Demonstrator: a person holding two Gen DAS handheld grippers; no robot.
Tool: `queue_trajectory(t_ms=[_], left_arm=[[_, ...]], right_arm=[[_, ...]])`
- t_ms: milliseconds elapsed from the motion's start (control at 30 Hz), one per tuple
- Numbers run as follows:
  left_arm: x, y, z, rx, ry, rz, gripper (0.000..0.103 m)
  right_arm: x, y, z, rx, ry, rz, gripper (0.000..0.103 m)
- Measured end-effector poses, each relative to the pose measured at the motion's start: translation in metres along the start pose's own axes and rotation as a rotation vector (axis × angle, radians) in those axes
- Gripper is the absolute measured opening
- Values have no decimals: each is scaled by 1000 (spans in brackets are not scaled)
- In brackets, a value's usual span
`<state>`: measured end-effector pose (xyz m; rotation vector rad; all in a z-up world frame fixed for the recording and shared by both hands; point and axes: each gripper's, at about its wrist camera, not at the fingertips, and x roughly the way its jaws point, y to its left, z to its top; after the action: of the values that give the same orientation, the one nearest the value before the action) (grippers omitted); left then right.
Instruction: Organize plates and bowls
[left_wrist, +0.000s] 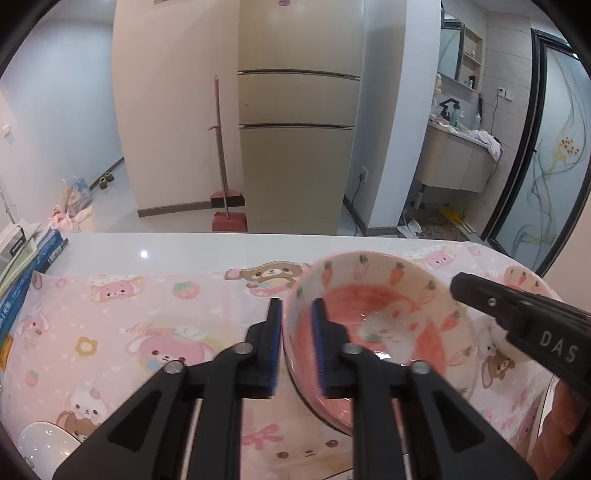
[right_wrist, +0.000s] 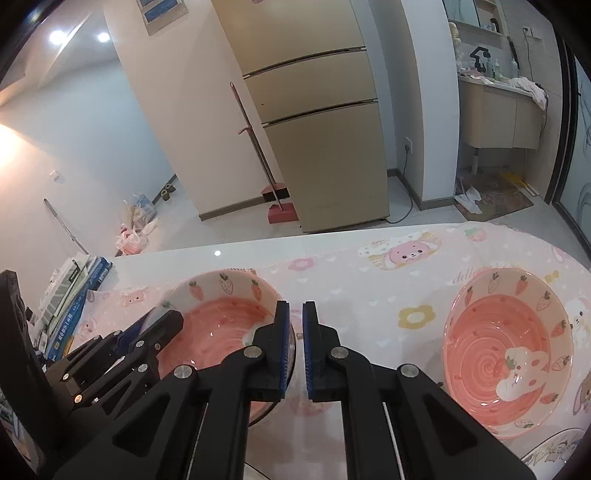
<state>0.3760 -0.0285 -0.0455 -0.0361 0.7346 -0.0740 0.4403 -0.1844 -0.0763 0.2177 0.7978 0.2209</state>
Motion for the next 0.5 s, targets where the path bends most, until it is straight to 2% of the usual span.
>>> queue_trajectory(t_ms=[33,100,200,233,267,433,500], left_arm=[[-2,3,1,-1,-12,7,33],[-7,6,2,-9,-33,19,36],[-11,12,5,-36,-39,-3,34],[-12,15,6,-43,-37,-7,29],[-12,17,7,-49,-36,-11,28],[-22,19,9,-57,-60,-28,28],[-29,18,11,-54,-75,-33,28]], right_arm=[[0,0,-1,2,5,4,7],[0,-2,-1,7,10,8,7],[1,-2,-1,14,19,12,8],[1,-2,0,16,21,12,9],[1,-3,0,22,25,14,10],[-5,-3,3,40,33,6,10],[-13,-4,6,54,15,-3,18]])
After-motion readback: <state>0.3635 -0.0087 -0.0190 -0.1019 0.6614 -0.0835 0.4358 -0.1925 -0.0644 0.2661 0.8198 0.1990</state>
